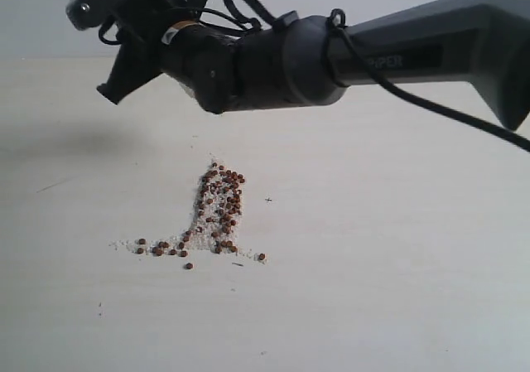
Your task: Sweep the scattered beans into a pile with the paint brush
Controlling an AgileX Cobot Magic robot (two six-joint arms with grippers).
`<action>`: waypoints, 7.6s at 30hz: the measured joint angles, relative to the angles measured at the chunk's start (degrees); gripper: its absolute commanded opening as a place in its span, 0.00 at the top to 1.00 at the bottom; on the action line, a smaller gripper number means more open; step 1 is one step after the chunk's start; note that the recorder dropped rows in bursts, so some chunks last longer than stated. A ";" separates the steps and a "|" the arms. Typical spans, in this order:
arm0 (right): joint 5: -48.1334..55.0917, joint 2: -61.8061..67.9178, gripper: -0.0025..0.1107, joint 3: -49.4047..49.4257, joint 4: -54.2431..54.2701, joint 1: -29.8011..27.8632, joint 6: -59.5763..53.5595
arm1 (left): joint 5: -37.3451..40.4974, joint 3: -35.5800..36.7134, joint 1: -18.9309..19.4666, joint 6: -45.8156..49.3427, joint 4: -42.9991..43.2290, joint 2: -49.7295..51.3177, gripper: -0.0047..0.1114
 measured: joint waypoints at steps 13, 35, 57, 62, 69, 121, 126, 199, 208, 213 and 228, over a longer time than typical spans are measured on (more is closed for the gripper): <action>-18.01 1.84 0.98 0.00 -82.99 -11.78 64.21 | 0.00 0.00 0.00 0.00 0.00 0.00 0.95; -39.65 20.10 0.98 -18.05 -99.57 -20.11 76.54 | 0.00 0.00 0.00 0.00 0.00 0.00 0.95; -49.08 16.73 0.98 -19.51 -123.65 -20.11 101.31 | 0.00 0.00 0.00 0.00 0.00 0.00 0.95; -49.08 11.51 0.98 -19.41 -122.55 -20.11 102.94 | 0.00 0.00 0.00 0.00 0.00 0.00 0.95; -45.97 5.52 0.98 -19.19 -122.07 -18.78 121.58 | 0.00 0.00 0.00 0.00 0.00 0.00 0.95; 76.16 13.38 0.98 -11.10 -114.43 28.93 171.67 | 0.00 0.00 0.00 0.00 0.00 0.00 0.95; 76.42 13.42 0.98 -11.33 -109.80 27.54 171.67 | 0.00 0.00 0.00 0.00 0.00 0.00 0.95; 19.37 -20.24 0.98 23.58 -123.25 14.75 150.78 | 0.00 0.00 0.00 0.00 0.00 0.00 0.95; 19.37 -14.70 0.98 20.13 -123.42 14.75 149.51 | 0.00 0.00 0.00 0.00 0.00 0.00 0.95; 19.02 -11.76 0.98 17.02 -123.42 14.75 149.51 | 0.00 0.00 0.00 0.00 0.00 0.00 0.95; 33.87 -9.42 0.98 16.89 -123.42 14.40 149.51 | 0.00 0.00 0.00 0.00 0.00 0.00 0.95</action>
